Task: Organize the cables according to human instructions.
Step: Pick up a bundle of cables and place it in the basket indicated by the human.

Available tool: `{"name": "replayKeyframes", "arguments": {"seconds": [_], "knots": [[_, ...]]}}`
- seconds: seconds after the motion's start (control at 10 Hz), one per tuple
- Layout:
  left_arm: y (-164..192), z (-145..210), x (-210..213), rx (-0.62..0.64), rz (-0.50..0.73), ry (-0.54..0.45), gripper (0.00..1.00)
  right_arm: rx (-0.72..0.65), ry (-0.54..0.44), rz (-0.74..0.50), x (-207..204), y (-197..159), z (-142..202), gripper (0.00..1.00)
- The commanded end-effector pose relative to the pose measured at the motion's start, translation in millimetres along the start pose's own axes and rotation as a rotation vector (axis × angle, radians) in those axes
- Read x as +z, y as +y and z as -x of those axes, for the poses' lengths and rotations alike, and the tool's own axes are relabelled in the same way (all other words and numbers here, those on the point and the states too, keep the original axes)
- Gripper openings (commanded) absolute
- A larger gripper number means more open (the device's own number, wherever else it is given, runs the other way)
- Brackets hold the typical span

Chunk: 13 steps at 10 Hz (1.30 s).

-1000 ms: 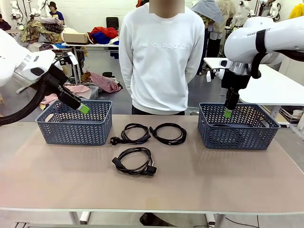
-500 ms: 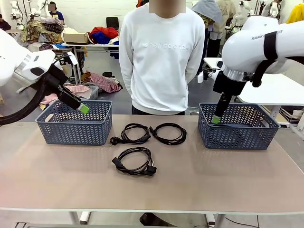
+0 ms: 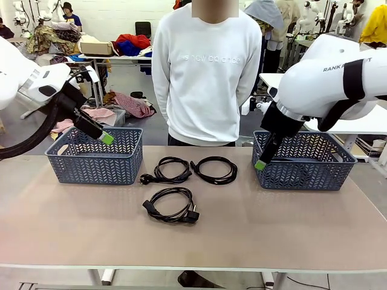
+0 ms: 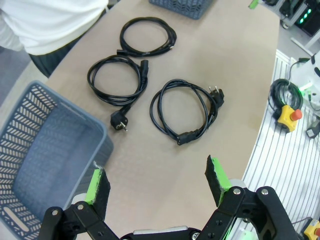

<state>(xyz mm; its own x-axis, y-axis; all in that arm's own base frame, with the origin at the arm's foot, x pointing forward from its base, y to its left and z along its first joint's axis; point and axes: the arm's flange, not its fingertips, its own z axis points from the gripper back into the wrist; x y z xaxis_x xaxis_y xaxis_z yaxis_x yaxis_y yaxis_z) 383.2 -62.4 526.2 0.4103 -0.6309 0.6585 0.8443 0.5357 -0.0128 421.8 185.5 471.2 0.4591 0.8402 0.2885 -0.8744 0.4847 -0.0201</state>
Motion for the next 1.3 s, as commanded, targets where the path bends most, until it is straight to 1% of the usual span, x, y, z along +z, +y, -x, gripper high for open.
{"name": "replayKeyframes", "arguments": {"seconds": [0.0,1.2], "knots": [[2.0,1.6,-0.5,-0.009,0.02,-0.022,1.0,-0.008,-0.004,0.008,4.0,-5.3,-0.2,1.0],[2.0,1.6,-0.5,-0.009,0.02,-0.022,1.0,-0.008,-0.004,0.008,4.0,-5.3,-0.2,1.0]]}}
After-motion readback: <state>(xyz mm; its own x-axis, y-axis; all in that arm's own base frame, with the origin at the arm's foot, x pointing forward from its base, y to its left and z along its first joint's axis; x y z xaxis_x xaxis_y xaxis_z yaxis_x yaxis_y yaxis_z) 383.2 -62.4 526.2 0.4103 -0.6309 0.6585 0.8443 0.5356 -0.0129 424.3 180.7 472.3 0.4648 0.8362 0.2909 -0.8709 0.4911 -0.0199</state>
